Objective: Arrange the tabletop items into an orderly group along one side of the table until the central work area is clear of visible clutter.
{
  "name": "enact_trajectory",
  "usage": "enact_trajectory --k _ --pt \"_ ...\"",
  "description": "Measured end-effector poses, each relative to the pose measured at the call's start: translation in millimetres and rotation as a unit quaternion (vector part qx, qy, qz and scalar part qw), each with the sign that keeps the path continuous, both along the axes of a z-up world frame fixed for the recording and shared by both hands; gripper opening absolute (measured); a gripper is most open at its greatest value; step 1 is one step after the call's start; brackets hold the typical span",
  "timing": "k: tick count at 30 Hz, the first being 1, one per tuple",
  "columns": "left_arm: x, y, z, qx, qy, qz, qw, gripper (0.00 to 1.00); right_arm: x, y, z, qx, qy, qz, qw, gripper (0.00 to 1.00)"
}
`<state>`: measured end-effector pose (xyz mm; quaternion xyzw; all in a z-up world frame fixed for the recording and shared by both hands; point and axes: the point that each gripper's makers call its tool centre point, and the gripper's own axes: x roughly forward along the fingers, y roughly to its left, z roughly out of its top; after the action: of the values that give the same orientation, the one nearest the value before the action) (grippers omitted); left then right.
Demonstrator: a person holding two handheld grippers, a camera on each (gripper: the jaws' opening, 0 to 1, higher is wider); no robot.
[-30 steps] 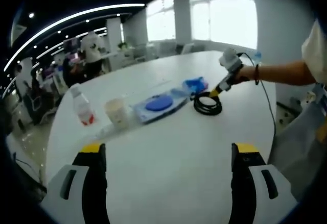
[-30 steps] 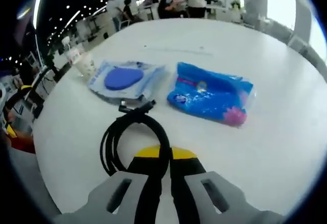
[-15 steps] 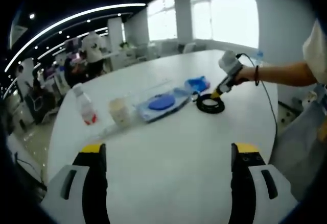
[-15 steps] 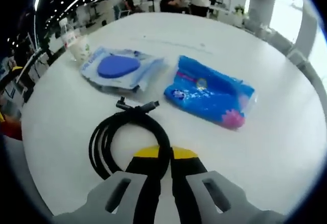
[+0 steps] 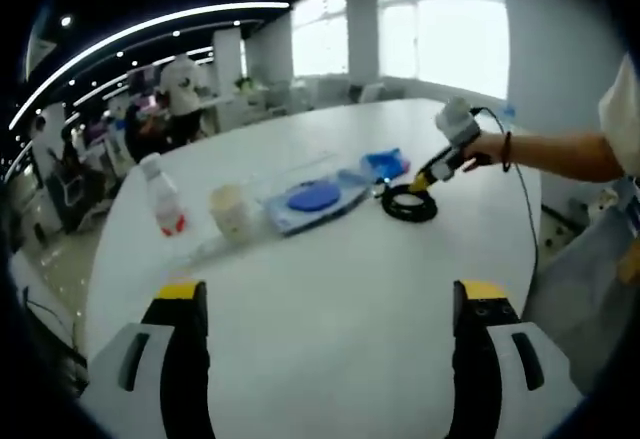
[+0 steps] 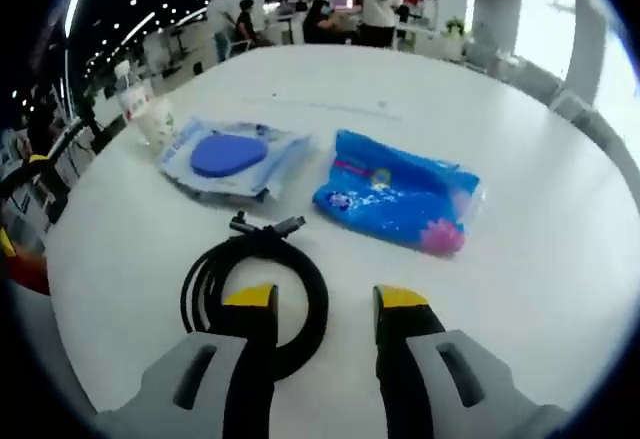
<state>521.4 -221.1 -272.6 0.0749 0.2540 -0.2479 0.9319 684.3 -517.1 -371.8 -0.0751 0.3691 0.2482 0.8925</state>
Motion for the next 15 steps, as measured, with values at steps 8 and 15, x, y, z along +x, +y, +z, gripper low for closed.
enact_trajectory --k 8,15 --pt "0.0 1 0.9 -0.014 0.004 0.006 0.9999 0.99 -16 17 31.2 0.027 -0.039 0.03 0.9984 0.64" --pt "-0.4 0 6.4 -0.019 -0.002 0.003 0.9998 0.99 -38 30 69.7 0.061 -0.072 0.044 0.9946 0.91"
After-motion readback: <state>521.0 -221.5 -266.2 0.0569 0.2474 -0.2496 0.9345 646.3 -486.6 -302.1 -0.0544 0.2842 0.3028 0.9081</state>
